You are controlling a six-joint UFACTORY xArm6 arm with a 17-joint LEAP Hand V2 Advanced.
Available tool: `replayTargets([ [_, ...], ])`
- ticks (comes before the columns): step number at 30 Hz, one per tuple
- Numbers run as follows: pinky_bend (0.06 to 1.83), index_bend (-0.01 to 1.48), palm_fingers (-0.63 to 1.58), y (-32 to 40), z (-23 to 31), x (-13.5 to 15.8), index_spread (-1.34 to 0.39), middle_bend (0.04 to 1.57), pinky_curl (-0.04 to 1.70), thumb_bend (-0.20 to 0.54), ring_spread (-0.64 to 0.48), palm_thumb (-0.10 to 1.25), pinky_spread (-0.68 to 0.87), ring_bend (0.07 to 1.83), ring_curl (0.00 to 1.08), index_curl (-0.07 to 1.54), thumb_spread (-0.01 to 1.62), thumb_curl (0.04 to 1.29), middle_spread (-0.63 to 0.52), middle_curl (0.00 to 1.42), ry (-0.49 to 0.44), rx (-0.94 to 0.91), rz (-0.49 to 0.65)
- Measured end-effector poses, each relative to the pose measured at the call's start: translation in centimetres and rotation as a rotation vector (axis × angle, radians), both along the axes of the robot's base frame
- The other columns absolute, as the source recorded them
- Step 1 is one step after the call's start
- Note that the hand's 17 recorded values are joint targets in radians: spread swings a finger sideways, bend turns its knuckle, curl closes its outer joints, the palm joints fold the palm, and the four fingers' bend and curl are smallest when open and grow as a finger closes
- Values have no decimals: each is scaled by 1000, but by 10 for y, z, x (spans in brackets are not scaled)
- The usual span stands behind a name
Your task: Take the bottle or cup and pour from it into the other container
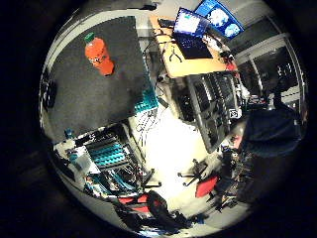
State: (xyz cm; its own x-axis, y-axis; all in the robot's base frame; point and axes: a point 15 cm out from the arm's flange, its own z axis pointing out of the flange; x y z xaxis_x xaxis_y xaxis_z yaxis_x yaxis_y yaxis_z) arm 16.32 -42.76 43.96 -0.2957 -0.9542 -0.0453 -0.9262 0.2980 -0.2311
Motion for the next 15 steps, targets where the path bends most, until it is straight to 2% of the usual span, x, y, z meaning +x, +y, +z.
replayTargets([
  [7, 704, 175, 343, -7, -7, 3, -366, 214, -7, -26, 121, 749, 444, 352, 199, 319, 980, 407, -66, 344, 7, 36, 6],
  [15, 728, 168, 325, -22, -18, 14, -348, 215, -5, -27, 121, 726, 441, 372, 204, 309, 981, 402, -58, 344, -56, 93, -11],
])
